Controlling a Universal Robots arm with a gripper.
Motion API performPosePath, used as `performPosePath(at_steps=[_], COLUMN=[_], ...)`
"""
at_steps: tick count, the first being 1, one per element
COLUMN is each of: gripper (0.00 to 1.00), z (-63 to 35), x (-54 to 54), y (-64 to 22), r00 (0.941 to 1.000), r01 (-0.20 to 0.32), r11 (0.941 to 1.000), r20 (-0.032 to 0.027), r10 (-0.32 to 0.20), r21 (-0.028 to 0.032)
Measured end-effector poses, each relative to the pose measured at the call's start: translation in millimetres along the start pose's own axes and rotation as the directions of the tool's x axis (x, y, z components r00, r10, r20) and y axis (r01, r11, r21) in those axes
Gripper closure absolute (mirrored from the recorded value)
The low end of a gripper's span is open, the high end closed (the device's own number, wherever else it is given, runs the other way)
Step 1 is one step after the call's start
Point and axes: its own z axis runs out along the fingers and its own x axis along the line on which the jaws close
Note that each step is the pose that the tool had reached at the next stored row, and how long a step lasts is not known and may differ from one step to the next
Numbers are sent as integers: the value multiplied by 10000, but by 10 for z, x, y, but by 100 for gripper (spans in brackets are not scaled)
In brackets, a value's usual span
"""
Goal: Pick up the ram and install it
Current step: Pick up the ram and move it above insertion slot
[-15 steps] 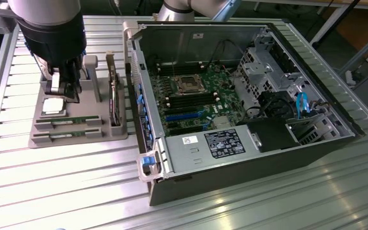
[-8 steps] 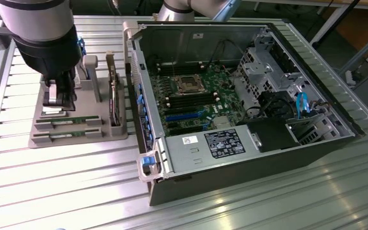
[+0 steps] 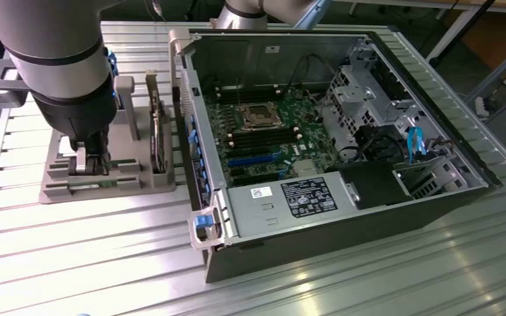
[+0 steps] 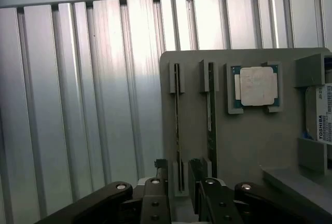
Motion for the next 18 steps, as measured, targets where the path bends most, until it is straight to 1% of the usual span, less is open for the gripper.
performPosePath(at_steps=[1, 2, 4, 5, 6, 8, 9, 11, 15, 18], gripper=[71, 71, 71, 71, 71, 71, 71, 71, 71, 71], z=[2, 74, 160, 295, 320, 342, 387, 408, 508, 543], x=[1, 25, 35, 27, -77, -68, -62, -61, -57, -55], y=[0, -6, -10, 2, 31, 114, 163, 163, 158, 157], r00=[10000, 10000, 10000, 10000, 10000, 10000, 10000, 10000, 10000, 10000], r01=[0, 0, 0, 5, 7, 7, 8, 8, 7, 7], r11=[10000, 10000, 10000, 10000, 10000, 10000, 10000, 10000, 10000, 10000], r20=[0, 2, 1, -3, 3, 1, 3, 2, 1, 0], r10=[0, 0, 0, -5, -7, -7, -8, -8, -7, -7], r21=[0, 2, 1, -2, 3, 9, 11, 9, 9, 8])
